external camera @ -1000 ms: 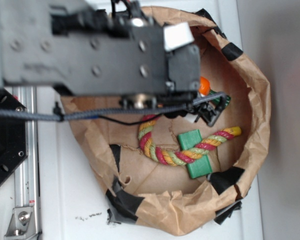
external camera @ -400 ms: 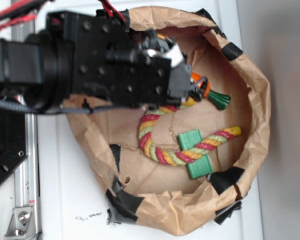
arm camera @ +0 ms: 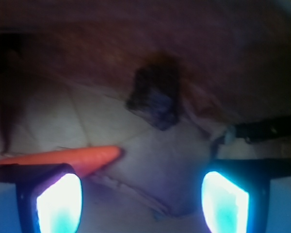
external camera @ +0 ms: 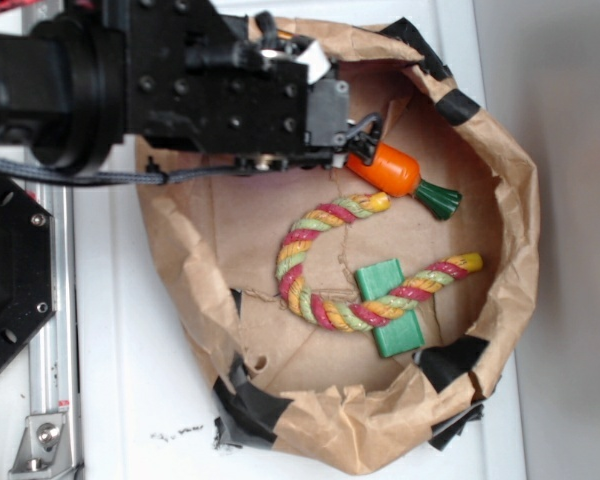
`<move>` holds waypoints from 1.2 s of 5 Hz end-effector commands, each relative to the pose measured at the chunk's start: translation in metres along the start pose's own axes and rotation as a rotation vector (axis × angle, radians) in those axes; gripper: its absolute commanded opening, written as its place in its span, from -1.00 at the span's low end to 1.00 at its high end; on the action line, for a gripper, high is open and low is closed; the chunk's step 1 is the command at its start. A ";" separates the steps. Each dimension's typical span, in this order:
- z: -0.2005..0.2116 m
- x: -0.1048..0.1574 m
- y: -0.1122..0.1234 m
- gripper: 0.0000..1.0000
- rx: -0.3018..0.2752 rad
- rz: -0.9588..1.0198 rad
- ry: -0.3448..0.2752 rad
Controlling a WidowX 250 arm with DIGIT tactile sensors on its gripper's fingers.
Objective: Grab the rock.
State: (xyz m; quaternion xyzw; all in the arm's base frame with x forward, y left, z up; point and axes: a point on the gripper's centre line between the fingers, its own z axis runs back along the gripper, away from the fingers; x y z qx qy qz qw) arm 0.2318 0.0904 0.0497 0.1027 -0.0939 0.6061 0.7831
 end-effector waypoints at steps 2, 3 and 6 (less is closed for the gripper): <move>-0.011 0.030 0.010 1.00 0.055 0.260 0.066; -0.030 0.036 0.008 1.00 0.115 0.320 0.080; -0.031 0.030 0.010 -1.00 0.118 0.290 0.064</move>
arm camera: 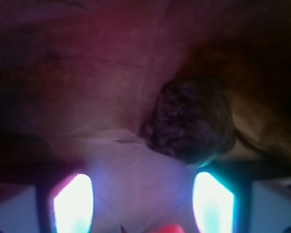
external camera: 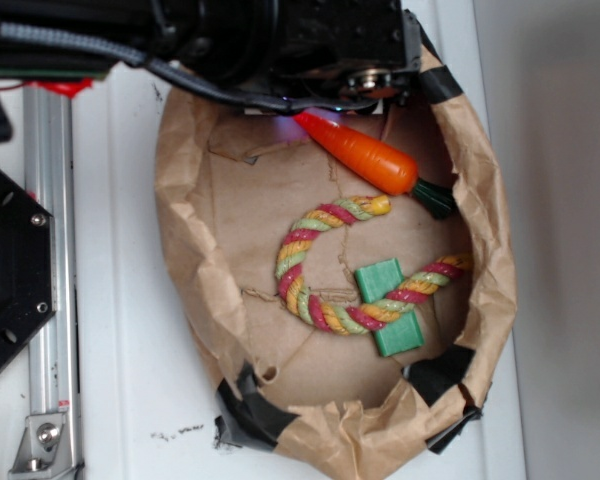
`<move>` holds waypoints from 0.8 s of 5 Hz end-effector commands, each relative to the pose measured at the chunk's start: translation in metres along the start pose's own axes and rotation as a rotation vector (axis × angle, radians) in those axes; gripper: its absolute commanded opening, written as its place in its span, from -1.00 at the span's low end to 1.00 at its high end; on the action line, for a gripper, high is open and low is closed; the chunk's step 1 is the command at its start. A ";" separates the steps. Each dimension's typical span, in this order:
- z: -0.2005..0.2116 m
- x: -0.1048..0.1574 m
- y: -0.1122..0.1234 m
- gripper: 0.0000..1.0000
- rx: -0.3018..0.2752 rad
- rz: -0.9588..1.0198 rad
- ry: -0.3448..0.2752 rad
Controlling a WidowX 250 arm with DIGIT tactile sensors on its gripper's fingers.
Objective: Grab the rock.
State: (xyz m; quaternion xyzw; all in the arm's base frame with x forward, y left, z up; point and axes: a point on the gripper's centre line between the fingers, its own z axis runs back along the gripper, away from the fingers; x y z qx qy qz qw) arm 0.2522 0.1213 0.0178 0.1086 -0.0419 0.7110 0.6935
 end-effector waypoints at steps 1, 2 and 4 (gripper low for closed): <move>0.007 0.010 0.024 -1.00 0.001 0.024 -0.016; 0.011 0.010 0.028 1.00 -0.009 0.011 -0.004; 0.009 0.009 0.036 1.00 -0.043 0.038 -0.006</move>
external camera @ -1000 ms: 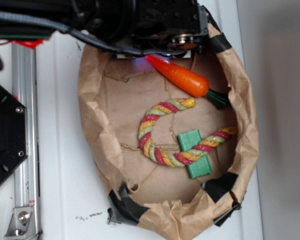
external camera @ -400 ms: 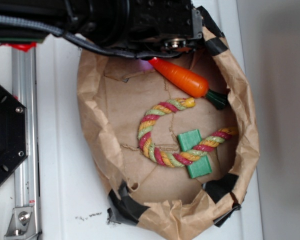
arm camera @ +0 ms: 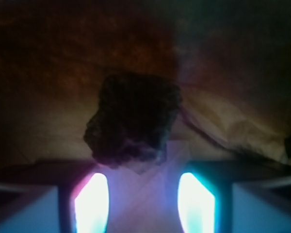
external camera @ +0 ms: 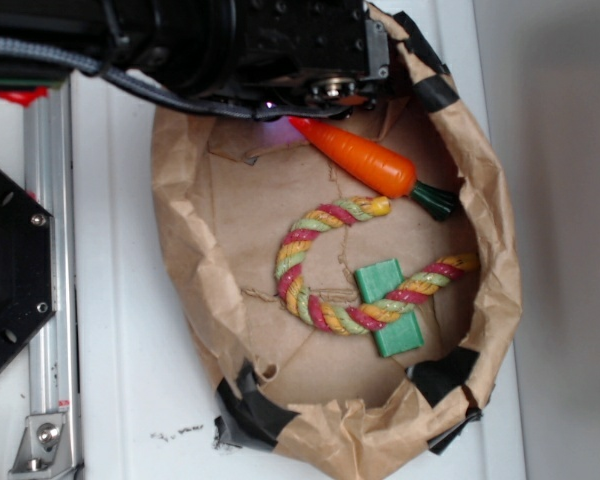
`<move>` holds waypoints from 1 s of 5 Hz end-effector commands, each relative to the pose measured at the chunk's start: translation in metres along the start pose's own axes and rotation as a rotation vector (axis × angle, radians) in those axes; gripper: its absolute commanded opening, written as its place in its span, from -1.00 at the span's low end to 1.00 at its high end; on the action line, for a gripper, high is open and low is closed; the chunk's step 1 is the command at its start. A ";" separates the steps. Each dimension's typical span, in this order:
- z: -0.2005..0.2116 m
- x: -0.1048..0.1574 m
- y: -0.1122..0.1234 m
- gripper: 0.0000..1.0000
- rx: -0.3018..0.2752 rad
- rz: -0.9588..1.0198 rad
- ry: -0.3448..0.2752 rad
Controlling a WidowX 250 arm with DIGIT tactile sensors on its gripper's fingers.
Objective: Grab the rock.
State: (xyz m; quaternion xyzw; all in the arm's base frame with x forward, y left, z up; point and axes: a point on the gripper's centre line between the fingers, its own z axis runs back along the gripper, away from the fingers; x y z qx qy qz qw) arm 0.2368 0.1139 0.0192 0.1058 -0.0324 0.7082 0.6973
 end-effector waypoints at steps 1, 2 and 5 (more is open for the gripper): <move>0.005 0.021 0.021 1.00 -0.044 0.066 -0.032; 0.006 0.023 0.022 1.00 -0.039 0.079 -0.049; 0.004 0.047 0.023 1.00 -0.044 0.131 -0.086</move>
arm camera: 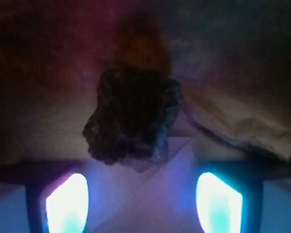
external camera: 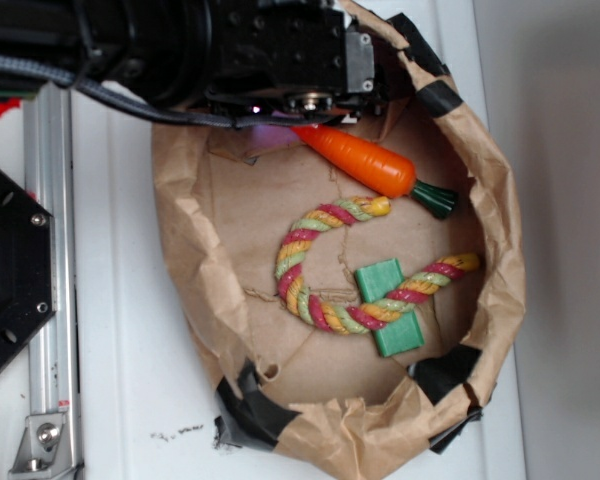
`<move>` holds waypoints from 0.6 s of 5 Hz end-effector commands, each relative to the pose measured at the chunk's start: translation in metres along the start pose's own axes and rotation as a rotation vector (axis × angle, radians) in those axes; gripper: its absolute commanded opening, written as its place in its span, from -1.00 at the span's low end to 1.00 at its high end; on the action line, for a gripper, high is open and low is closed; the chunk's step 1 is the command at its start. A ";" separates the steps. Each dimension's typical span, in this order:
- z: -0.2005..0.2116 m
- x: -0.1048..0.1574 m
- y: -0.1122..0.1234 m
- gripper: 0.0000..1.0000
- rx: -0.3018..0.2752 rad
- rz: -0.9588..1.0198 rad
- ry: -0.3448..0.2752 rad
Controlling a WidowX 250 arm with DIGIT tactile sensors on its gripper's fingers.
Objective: Grab the rock.
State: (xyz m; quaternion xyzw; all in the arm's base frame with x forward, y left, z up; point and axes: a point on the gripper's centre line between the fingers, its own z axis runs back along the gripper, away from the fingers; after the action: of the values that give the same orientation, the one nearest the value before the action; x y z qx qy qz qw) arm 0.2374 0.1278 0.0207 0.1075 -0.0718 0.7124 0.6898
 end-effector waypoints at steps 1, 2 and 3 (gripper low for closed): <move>0.003 0.045 0.024 1.00 0.019 0.126 -0.022; 0.008 0.044 0.020 1.00 0.011 0.078 -0.008; 0.008 0.044 0.020 1.00 0.011 0.078 -0.008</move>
State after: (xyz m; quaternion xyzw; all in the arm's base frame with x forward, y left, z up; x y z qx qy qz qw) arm 0.2360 0.1439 0.0233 0.1083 -0.0599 0.7281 0.6742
